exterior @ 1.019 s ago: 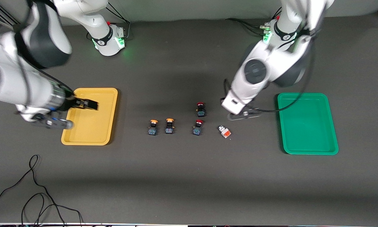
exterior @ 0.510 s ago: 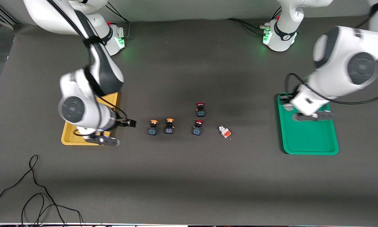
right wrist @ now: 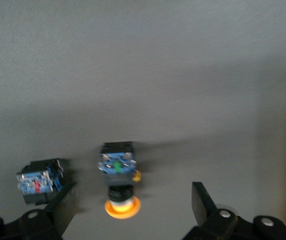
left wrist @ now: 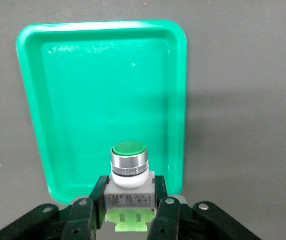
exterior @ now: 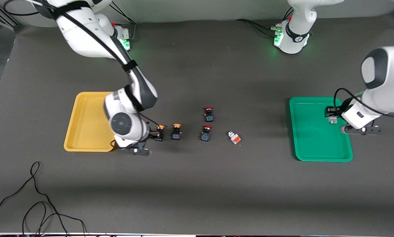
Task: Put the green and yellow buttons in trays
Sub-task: 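Carry the green button to the green tray while the right gripper grasps a yellow button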
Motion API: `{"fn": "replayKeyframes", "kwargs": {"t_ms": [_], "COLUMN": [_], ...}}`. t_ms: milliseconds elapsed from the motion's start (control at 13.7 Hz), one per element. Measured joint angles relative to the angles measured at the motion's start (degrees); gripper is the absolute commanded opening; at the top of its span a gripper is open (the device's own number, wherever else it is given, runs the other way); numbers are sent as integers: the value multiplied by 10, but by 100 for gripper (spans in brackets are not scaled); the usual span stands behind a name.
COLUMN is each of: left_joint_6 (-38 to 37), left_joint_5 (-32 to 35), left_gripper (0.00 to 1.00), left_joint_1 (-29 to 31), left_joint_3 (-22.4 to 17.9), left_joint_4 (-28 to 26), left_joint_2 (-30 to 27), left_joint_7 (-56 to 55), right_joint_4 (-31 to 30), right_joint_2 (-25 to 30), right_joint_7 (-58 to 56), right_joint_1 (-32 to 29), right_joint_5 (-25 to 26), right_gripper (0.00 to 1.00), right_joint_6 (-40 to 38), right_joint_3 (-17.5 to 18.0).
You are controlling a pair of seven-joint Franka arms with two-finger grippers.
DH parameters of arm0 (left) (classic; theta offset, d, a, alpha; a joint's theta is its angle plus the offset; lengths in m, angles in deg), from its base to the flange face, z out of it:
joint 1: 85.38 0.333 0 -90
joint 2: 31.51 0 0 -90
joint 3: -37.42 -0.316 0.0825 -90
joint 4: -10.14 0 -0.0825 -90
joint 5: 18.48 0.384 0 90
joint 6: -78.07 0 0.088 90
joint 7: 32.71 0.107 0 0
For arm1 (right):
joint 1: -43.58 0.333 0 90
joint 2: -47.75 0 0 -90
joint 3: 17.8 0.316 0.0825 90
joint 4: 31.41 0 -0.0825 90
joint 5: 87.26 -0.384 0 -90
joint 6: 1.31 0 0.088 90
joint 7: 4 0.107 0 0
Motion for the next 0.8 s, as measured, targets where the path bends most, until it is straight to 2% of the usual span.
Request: {"fn": "replayKeyframes", "kwargs": {"t_ms": [218,364,437,510,582,655,801], "left_joint_6": [128,182,193,199,200,200,197], "left_joint_5": [8,11,12,12,13,14,15], "left_gripper": [25,27,33,44,74,100,100], "left_joint_1": [-1,-1,-1,-1,-1,-1,-1], "left_joint_3": [7,7,7,7,7,7,7], "left_joint_4": [-70,-87,-87,-86,-85,-84,-76], "left_joint_2": [52,92,107,117,121,121,121], "left_joint_7": [0,0,0,0,0,0,0], "right_joint_4": [-15,-29,-33,-35,-35,-35,-35], "right_joint_2": [-27,-35,-37,-38,-38,-38,-37], "right_joint_7": [11,11,11,11,11,11,12], "right_joint_1": [18,20,20,19,19,19,19], "right_joint_5": [0,0,0,0,0,0,0], "right_gripper": [100,99,79,23,0,0,0], "right_joint_6": [62,88,93,94,94,94,95], "right_joint_3": [0,0,-2,-3,-4,-5,-6]}}
